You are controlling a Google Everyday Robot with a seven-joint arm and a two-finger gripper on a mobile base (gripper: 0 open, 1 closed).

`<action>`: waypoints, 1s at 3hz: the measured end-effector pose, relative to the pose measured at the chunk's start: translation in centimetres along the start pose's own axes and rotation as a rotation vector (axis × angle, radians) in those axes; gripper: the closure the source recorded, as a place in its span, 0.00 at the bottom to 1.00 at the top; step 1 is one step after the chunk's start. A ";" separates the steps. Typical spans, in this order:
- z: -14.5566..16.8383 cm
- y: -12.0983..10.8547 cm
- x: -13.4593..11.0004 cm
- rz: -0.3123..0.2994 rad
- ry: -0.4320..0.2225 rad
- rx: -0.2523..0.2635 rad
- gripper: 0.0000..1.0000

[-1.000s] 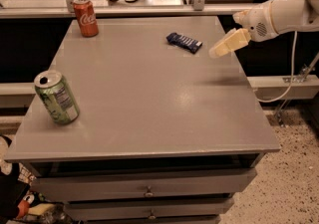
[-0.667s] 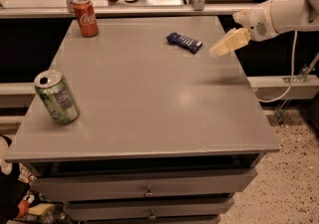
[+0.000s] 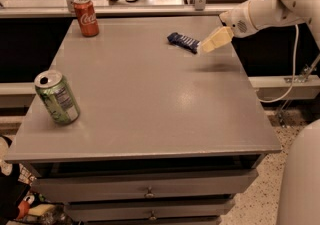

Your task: Move rxbar blueberry near green can

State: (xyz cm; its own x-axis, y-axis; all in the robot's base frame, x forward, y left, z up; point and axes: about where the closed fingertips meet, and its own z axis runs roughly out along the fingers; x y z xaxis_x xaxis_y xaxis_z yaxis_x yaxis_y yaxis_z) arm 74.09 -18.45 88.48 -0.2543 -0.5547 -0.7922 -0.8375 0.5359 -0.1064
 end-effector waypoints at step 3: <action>7.5 -1.0 0.0 0.054 -0.095 -0.044 0.08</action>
Offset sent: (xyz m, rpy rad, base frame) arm 0.0489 0.0409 -0.0448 0.1105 0.0086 0.0108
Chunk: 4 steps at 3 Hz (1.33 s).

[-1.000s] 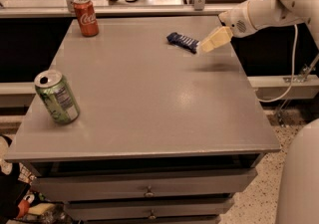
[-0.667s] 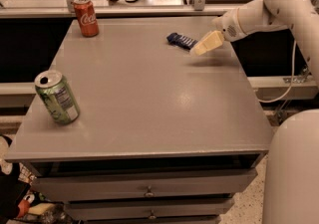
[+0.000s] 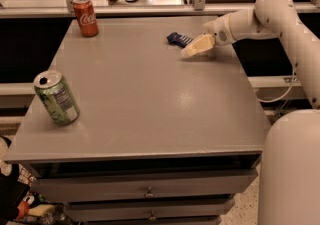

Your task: Move rxbar blueberry near green can

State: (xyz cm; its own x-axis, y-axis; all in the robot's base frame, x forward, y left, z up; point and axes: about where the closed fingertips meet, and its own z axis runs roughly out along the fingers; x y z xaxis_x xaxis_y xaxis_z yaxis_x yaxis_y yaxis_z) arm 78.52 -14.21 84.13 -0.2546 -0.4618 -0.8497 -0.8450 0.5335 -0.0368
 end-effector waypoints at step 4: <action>3.5 1.0 -1.2 0.004 -0.082 -0.018 1.00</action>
Offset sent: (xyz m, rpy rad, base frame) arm 0.0109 0.0453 -0.0113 0.0919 -0.0569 0.0120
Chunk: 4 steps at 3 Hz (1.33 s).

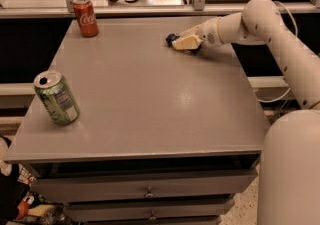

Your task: Move rxbar blueberry near green can

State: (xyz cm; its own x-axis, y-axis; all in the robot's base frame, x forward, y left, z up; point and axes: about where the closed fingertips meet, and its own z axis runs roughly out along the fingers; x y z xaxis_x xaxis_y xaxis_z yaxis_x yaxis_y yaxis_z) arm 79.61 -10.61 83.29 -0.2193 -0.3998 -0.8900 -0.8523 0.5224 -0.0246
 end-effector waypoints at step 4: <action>-0.1 0.0 -0.2 0.000 0.000 0.000 1.00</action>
Offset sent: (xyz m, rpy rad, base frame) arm 0.0070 0.0018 0.0143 -0.0368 -0.0156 0.0456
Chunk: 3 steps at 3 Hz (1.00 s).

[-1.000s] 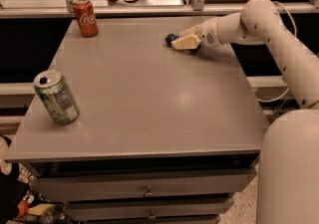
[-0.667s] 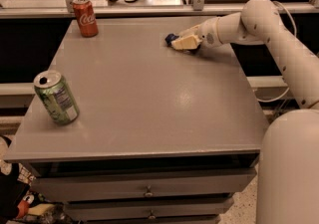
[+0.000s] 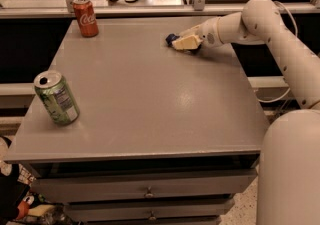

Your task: Move rxbar blueberry near green can

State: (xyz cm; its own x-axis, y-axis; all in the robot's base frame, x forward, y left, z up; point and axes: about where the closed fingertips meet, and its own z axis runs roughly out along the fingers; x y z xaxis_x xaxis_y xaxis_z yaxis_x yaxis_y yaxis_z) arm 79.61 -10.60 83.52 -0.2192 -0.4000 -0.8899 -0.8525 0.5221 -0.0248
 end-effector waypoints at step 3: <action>-0.8 -0.7 -1.5 -0.035 0.022 0.018 1.00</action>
Offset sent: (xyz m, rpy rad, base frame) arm 0.0106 -0.0418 0.1655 -0.2042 -0.1801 0.0744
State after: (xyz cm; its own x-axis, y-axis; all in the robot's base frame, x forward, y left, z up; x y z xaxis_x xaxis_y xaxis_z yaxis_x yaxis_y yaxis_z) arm 80.11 -10.97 85.23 -0.2002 -0.4343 -0.8782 -0.8512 0.5210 -0.0636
